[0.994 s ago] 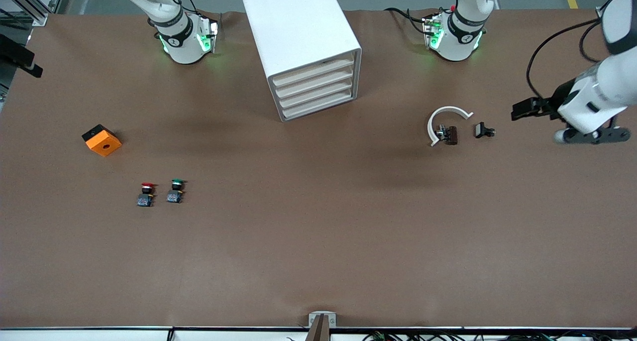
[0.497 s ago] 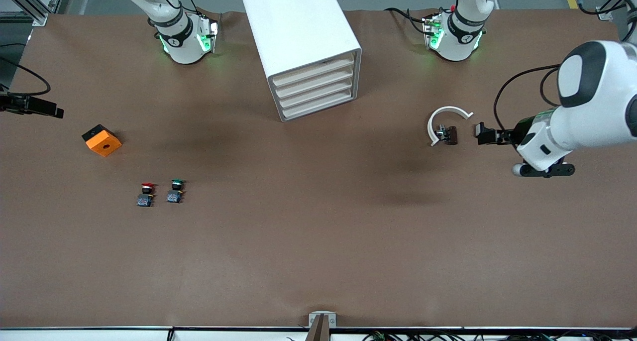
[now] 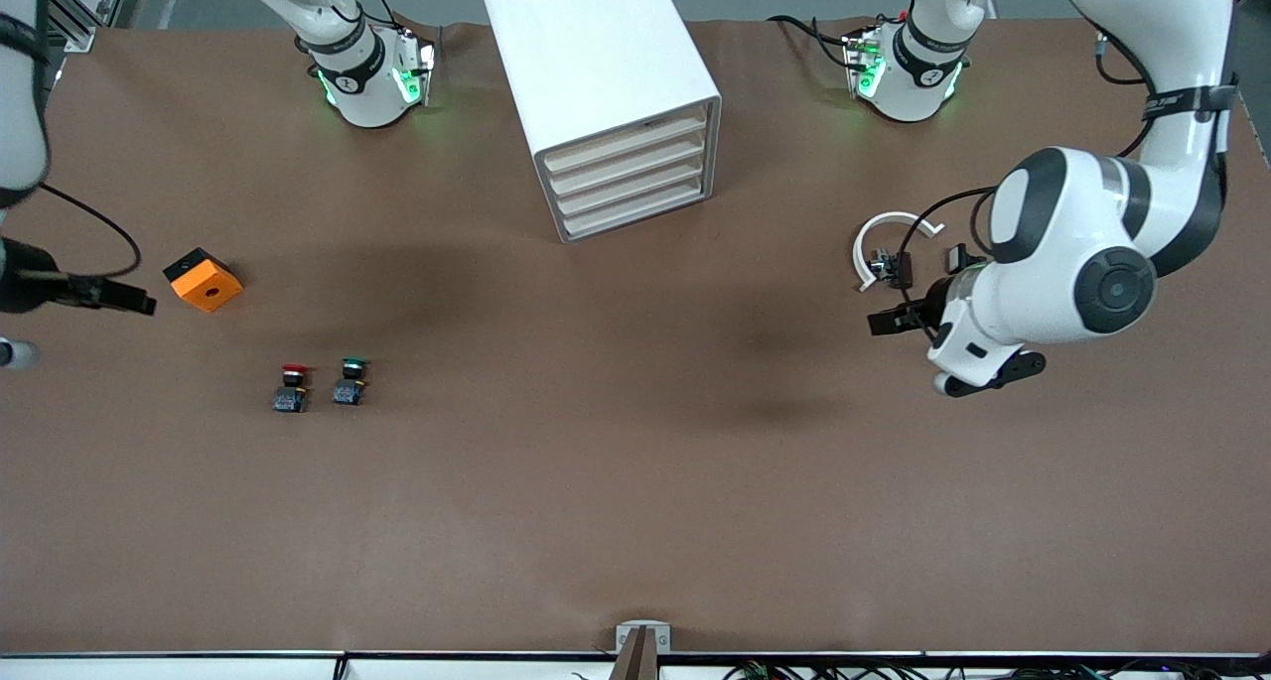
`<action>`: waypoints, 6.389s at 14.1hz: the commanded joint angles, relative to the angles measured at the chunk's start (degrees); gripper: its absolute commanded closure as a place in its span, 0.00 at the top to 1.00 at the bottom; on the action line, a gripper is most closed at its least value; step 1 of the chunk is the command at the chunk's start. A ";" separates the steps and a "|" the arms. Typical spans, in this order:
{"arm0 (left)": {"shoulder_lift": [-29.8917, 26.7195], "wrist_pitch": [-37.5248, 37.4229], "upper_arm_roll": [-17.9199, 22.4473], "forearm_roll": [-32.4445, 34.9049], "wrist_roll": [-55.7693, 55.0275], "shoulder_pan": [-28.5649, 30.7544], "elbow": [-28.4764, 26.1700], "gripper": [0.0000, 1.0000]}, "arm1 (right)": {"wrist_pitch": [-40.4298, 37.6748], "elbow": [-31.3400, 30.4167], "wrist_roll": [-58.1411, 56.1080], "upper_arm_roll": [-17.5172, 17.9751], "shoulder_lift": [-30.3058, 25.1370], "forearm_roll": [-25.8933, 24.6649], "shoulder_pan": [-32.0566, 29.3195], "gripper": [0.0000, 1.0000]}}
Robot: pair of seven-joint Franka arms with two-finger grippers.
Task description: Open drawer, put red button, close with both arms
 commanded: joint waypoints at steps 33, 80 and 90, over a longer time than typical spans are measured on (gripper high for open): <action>27.84 -28.81 -2.25 -43.24 -90.70 -12.74 9.80 0.79 | 41.59 -14.49 4.70 2.40 20.74 2.07 2.78 1.00; 29.69 -28.90 -1.28 -51.07 -90.96 -6.85 7.42 0.07 | -0.44 12.05 84.30 2.13 5.26 6.38 41.26 0.00; 30.83 -28.28 -1.11 -48.87 -89.91 -6.85 7.42 0.89 | 12.23 4.93 100.76 2.31 8.70 6.90 50.85 0.00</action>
